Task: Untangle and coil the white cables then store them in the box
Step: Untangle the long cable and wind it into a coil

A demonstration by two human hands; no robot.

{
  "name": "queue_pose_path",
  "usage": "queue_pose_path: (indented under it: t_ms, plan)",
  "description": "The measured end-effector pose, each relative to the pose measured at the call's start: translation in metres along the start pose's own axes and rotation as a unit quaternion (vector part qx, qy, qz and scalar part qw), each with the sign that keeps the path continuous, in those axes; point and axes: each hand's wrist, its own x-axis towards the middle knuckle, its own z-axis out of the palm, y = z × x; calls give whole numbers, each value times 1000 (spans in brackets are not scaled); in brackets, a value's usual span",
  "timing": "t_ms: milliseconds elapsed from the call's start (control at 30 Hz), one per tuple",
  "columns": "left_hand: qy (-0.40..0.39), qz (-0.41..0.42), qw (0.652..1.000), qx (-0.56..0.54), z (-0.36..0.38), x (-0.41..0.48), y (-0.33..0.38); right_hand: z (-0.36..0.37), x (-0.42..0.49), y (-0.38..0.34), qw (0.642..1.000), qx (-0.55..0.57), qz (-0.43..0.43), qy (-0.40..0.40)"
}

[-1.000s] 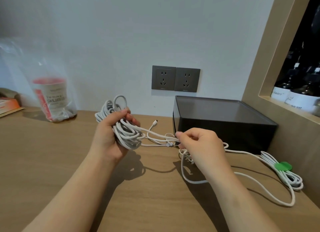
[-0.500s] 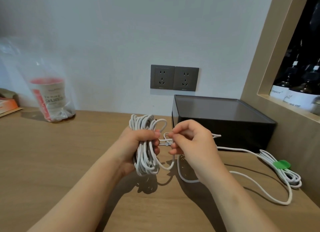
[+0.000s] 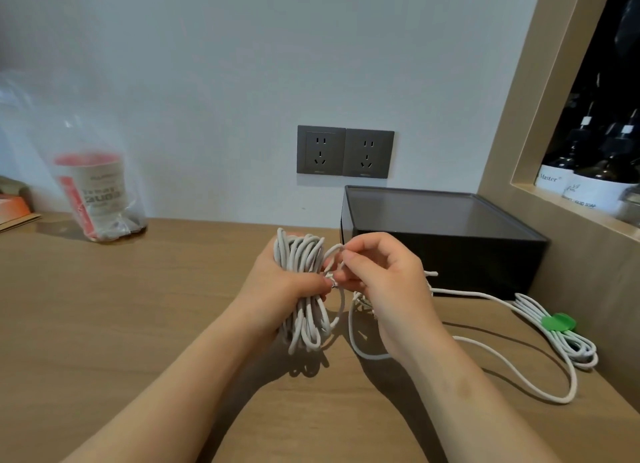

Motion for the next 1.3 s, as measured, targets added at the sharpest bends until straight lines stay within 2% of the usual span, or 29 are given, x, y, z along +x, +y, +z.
queue_pose_path:
  t_ms: [167, 233, 433, 667, 733, 833, 900, 1100, 1300]
  plan:
    - [-17, 4, 1000, 6, -1, -1, 1, -9, 5, -3, 991, -124, -31, -27]
    - [-8, 13, 1000, 2, -1, -2, 1, -11, 5, -4, 990, -132, -31, -44]
    - [41, 35, 998, -23, 3, -1, -1, -9, 3, -6, 999, -32, 4, -42]
    - [38, 31, 998, -45, 2, -2, 1, -8, 1, -10, 995, 67, 39, -55]
    - [31, 25, 998, -51, 1, -2, 2, -8, 0, -11, 997, 37, 12, -61]
    - [8, 1, 998, -62, 0, -3, 3, -11, -1, -10, 992, -85, -77, -51]
    - [-13, -19, 997, -67, 1, -5, 5, -13, 1, -9, 985, -123, -112, -47]
    - [-80, -67, 988, -115, 6, -12, 11, -11, 4, 0, 976, -149, -159, -26]
    - [-93, -45, 993, -57, 5, -11, 14, -9, 4, 3, 976, -139, -164, -25]
